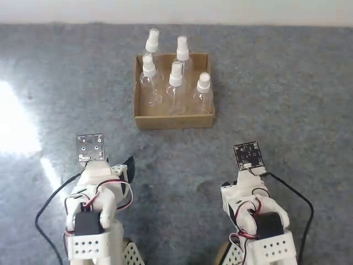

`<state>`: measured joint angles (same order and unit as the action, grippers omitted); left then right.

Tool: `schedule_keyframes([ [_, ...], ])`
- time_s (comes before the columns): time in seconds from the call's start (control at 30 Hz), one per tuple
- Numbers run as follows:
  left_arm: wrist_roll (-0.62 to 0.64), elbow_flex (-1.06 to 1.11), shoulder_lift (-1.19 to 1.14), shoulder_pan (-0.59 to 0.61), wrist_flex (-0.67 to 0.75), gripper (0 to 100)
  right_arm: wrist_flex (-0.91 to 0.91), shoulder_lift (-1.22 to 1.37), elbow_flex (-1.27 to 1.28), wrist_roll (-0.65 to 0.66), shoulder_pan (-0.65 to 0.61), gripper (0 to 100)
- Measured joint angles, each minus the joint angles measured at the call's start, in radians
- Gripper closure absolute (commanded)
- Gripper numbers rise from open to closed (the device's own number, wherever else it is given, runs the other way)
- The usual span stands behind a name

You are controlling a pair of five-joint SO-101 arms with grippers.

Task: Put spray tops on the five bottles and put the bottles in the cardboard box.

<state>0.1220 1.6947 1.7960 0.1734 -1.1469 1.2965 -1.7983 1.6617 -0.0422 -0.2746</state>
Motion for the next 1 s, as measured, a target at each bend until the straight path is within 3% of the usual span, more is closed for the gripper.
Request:
schedule_keyframes([
  [0.23, 0.0, 0.0, 0.0, 0.0, -0.034, 100, 0.0, 0.0, 0.0, 0.0, 0.0, 95.0],
  [1.0, 0.003, 0.0, 0.0, 0.0, -0.035, 99, 0.0, 0.0, 0.0, 0.0, 0.0, 95.0],
])
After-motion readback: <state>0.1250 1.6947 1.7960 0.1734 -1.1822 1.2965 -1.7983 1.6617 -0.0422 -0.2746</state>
